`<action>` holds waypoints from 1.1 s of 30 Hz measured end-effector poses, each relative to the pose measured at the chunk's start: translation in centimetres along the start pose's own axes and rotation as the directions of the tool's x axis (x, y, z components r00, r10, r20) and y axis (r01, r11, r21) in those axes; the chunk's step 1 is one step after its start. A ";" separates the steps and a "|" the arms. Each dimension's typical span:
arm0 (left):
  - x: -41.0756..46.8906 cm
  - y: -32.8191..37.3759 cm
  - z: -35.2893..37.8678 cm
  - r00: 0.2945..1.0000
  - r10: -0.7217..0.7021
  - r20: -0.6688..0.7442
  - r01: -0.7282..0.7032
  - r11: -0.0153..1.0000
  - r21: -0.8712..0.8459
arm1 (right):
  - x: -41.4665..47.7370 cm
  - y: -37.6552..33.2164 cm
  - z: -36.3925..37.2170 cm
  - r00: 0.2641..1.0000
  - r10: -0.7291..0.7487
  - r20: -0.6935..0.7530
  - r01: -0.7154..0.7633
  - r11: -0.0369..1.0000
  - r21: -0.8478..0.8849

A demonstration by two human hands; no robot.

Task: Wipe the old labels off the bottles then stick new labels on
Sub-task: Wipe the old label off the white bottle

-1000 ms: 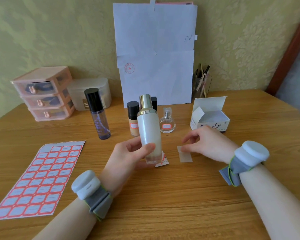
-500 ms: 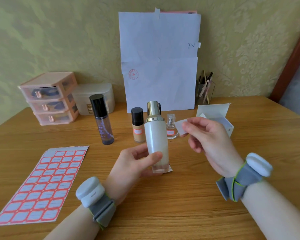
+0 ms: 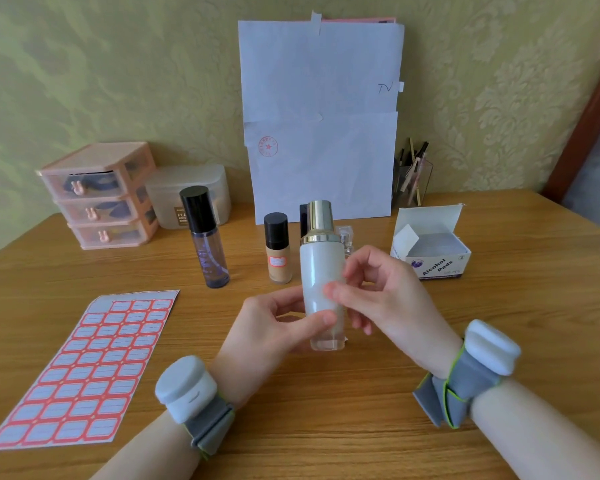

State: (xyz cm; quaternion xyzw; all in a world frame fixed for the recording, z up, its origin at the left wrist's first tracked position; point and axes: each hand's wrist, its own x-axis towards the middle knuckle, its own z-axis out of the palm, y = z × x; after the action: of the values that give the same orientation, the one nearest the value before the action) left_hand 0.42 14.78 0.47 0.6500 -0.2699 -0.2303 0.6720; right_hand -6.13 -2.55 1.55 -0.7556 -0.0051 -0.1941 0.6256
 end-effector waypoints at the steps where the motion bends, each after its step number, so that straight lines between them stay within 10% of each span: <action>1: -0.1 0.0 0.1 1.000 0.016 0.002 -0.016 0.999 0.044 | 0.0 0.0 0.1 1.000 -0.003 -0.026 0.003 1.000 0.021; 33: -0.3 -0.2 0.2 0.994 0.082 -0.074 -0.068 0.981 0.180 | -0.2 0.1 0.6 1.000 0.004 0.011 -0.005 0.997 0.077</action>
State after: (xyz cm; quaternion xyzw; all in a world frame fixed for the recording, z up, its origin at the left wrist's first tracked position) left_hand 0.13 14.82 0.29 0.7054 -0.2862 -0.1532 0.6301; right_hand -6.10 -2.00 1.30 -0.7319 -0.0142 -0.1881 0.6548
